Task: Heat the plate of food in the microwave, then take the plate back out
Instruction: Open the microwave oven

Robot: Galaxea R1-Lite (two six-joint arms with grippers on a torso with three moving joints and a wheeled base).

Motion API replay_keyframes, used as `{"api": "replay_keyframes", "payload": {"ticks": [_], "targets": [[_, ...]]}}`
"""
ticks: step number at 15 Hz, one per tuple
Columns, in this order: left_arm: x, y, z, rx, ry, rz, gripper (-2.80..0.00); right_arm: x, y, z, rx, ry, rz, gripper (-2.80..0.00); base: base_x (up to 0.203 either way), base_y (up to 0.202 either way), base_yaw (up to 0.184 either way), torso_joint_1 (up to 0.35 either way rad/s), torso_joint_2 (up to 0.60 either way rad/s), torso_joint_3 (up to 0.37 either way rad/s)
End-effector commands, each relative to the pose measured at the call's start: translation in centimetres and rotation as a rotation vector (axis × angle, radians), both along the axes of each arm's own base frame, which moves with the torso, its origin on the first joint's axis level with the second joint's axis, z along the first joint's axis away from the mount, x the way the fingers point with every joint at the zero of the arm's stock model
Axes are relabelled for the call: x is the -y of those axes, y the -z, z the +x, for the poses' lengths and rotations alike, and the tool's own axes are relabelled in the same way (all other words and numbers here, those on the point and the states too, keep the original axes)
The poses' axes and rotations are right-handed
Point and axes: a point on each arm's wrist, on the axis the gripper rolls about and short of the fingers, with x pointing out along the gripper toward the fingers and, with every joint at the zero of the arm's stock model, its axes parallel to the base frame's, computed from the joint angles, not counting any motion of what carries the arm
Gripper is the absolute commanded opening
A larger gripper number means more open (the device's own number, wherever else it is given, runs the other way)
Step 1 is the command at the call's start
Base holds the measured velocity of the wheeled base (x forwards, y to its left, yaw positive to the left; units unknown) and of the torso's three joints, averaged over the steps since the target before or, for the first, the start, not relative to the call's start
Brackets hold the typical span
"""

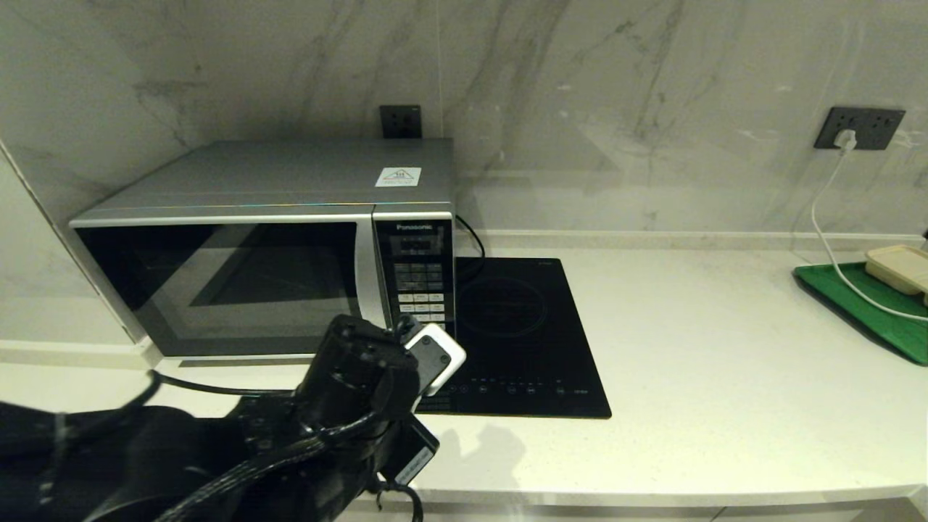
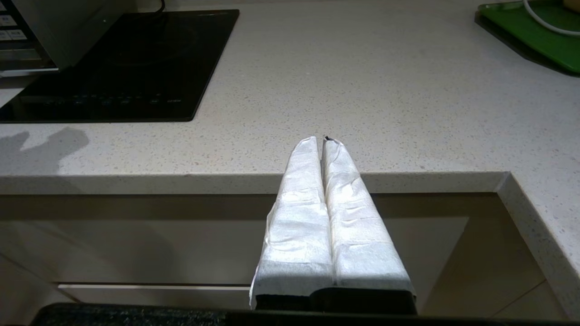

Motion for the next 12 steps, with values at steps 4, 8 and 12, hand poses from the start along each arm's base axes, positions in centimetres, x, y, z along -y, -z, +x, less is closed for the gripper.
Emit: {"api": "replay_keyframes", "payload": {"ticks": [4,8,12], "targets": [[-7.4,-6.6,-3.3,0.005,-0.172,-0.316,-2.80,0.0,0.0,0.0,-0.001,0.000,0.000,-2.80,0.000,0.000,0.000,0.000,0.00,0.000],[-13.8,-7.3,-3.8,0.084,-0.449,-0.302,-2.80,0.0,0.0,0.0,-0.001,0.000,0.001,-2.80,0.000,0.000,0.000,0.000,0.00,0.000],[-18.6,-5.1,-8.5,0.158,-0.624,-0.272,-2.80,0.0,0.0,0.0,-0.001,0.000,0.001,-2.80,0.000,0.000,0.000,0.000,0.00,0.000]]}}
